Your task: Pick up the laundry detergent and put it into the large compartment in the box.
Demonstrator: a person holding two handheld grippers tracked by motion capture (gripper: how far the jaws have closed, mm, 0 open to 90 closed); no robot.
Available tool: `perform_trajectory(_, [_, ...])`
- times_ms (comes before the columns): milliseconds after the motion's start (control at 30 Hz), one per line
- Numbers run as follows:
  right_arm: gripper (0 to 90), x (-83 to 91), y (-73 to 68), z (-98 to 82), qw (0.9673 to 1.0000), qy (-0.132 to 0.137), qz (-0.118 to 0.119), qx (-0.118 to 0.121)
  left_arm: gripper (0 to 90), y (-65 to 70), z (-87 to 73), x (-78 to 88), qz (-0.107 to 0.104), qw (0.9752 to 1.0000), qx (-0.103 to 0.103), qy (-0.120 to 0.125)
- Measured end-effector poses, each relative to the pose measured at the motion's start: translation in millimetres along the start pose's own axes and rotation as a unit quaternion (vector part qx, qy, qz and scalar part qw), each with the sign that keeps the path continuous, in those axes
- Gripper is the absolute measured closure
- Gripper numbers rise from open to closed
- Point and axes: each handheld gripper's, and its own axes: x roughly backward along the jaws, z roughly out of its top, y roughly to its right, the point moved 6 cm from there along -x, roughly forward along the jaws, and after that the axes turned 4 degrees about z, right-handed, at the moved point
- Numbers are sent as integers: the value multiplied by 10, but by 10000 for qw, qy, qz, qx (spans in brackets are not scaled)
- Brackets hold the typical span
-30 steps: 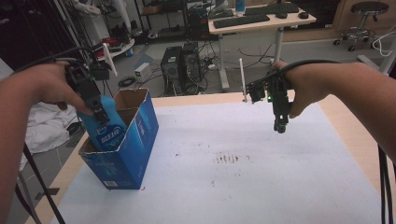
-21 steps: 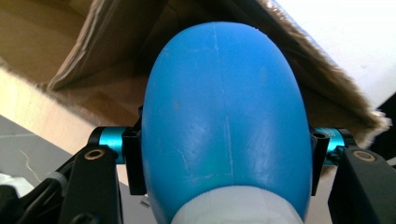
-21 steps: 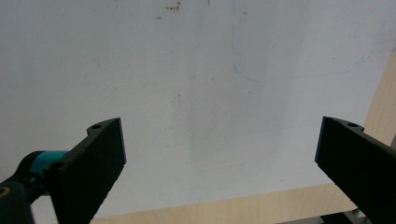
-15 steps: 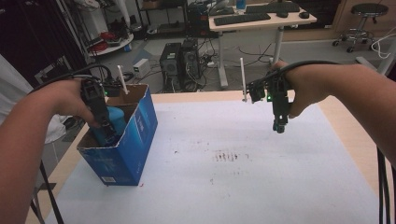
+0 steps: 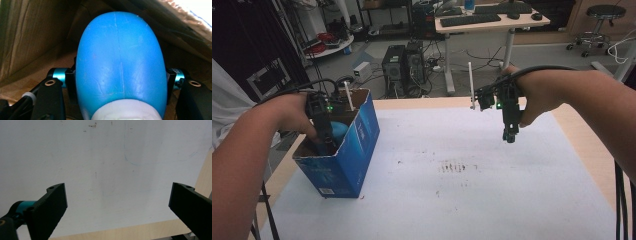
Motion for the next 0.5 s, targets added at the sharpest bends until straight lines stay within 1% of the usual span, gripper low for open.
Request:
perform_trajectory(33, [8,2,-1,0,10000,-7,0,6,377,-5,-4,-1,-13,10000,24,6])
perform_trajectory(67, [8,3,8,3,10000,12,-17,73,376,-14,-9,-3,-25,10000,54,7])
perform_trajectory(100, [8,3,8,3,10000,12,-17,73,376,-14,-9,-3,-25,10000,54,7])
perform_trajectory(133, [8,9,5,4,10000,33,-27,87,376,-23,-14,-6,-36,9999,96,16])
perform_trajectory(233, [8,18,-2,-9,10000,23,-21,35,374,-24,-10,-5,-47,9999,102,21])
perform_trajectory(300, [8,15,6,-18,10000,32,-18,52,371,-23,-6,-6,-47,9999,127,28])
perform_trajectory(367, [8,9,4,-27,10000,29,-28,-1,362,-32,0,4,-74,9995,296,16])
perform_trajectory(433, [8,9,5,-31,10000,20,-24,6,356,-44,-5,10,-50,9996,294,-13])
perform_trajectory(467, [8,9,3,-31,10000,35,-21,3,352,-50,-9,16,9,9995,310,-25])
perform_trajectory(500, [8,11,4,-32,10000,32,-25,10,338,-54,-17,21,-7,9993,360,-35])
